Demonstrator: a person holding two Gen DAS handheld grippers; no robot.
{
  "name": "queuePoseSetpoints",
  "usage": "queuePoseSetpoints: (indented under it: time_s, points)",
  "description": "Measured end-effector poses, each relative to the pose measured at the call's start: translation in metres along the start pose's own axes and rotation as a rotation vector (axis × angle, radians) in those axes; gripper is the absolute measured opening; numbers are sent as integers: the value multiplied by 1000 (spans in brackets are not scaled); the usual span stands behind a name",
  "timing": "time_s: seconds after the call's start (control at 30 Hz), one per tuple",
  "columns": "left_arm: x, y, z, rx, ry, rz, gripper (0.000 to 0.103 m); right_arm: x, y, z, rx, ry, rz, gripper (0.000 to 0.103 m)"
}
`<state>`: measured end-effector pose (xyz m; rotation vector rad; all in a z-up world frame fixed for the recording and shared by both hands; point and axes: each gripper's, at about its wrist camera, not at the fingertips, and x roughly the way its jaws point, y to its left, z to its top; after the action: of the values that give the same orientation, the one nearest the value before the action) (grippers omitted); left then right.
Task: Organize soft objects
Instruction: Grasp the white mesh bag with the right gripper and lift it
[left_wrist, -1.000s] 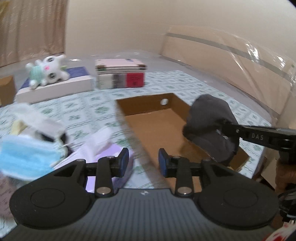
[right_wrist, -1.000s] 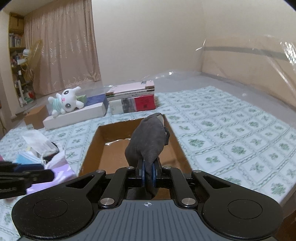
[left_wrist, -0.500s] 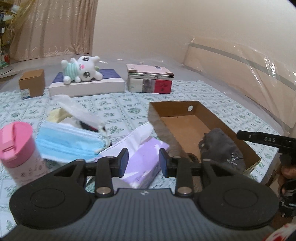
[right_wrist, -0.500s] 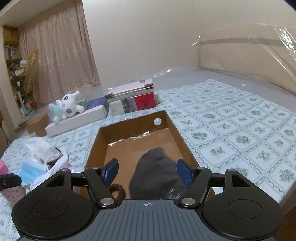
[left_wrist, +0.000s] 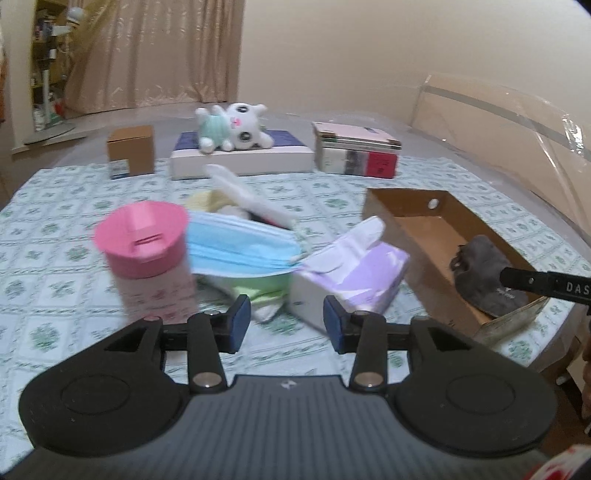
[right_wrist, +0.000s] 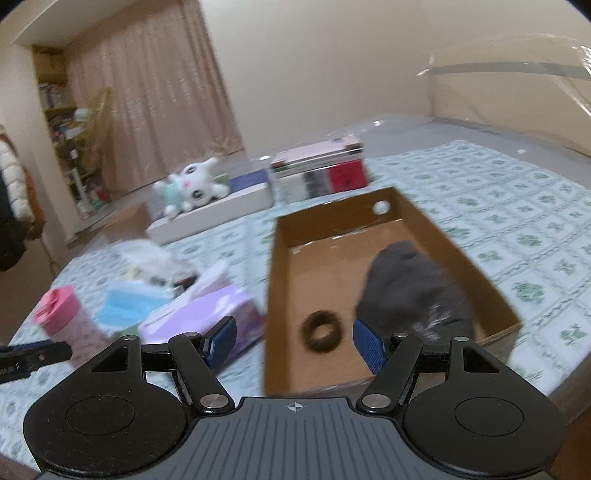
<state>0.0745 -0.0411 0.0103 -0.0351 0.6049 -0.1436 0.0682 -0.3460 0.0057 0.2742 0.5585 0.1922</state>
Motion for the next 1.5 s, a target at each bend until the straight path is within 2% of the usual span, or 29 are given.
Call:
queuePoseSetpoints:
  time_s: [0.07,0.23,0.33,0.53,0.73,1.07,1.5]
  points:
    - [-8,7,-2,12,-8,17,48,0,13,-3,-21,8,20,70]
    - [-22,26,-3,12,-19,35,56,1,42,-5,-77,18,58,70]
    - [-28,35,-4,5,-28,48,67,2,56,-6,-110,23,78,70]
    - [-35,48,-5,2,-38,57,80,6,74,-8,-166,37,98,70]
    - [-38,59,4,28,-42,41,80,14,88,-2,-245,51,118,70]
    - [-28,82,37,203,-33,-14,80,55,118,24,-467,74,160,70]
    - [18,129,102,374,26,-203,80,134,157,60,-745,119,223,70]
